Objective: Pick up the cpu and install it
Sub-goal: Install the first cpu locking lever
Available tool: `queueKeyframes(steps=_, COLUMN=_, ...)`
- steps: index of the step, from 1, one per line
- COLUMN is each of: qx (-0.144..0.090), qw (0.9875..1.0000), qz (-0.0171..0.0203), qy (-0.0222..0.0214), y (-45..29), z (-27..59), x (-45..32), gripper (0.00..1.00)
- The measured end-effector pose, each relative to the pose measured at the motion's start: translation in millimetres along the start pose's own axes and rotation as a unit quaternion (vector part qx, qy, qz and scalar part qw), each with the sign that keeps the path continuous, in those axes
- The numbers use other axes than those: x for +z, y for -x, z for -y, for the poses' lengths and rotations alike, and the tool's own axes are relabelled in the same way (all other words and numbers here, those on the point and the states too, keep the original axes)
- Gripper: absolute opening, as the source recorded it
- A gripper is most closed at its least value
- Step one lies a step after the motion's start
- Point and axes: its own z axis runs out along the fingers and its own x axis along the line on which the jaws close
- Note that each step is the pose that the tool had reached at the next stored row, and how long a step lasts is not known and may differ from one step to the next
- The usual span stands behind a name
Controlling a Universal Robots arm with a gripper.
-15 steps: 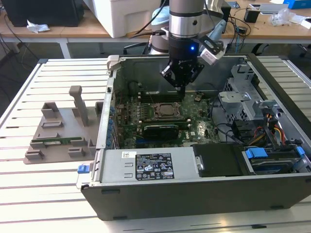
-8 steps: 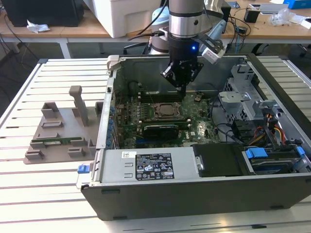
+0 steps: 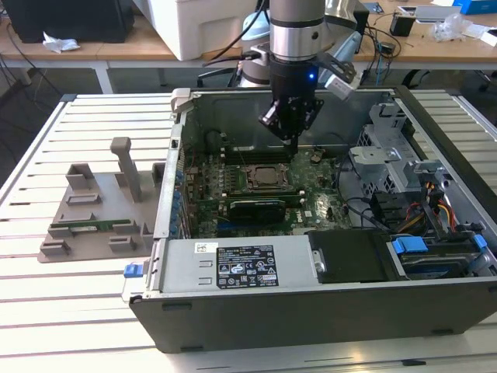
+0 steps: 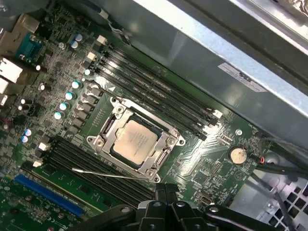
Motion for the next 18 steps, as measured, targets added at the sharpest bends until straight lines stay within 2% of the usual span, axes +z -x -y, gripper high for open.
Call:
queueKeyframes(steps=5, qx=-0.034, qw=0.9994, qz=0.0040, qy=0.0001, y=0.0, z=0.0, x=0.0, gripper=0.11)
queueKeyframes(steps=9, qx=-0.050, qw=0.9987, qz=0.0058, qy=0.0002, y=0.0, z=0.0, x=0.0, gripper=0.11)
queueKeyframes(steps=18, qx=-0.093, qw=0.9956, qz=0.0109, qy=0.0003, y=0.0, z=0.0, x=0.0, gripper=0.11)
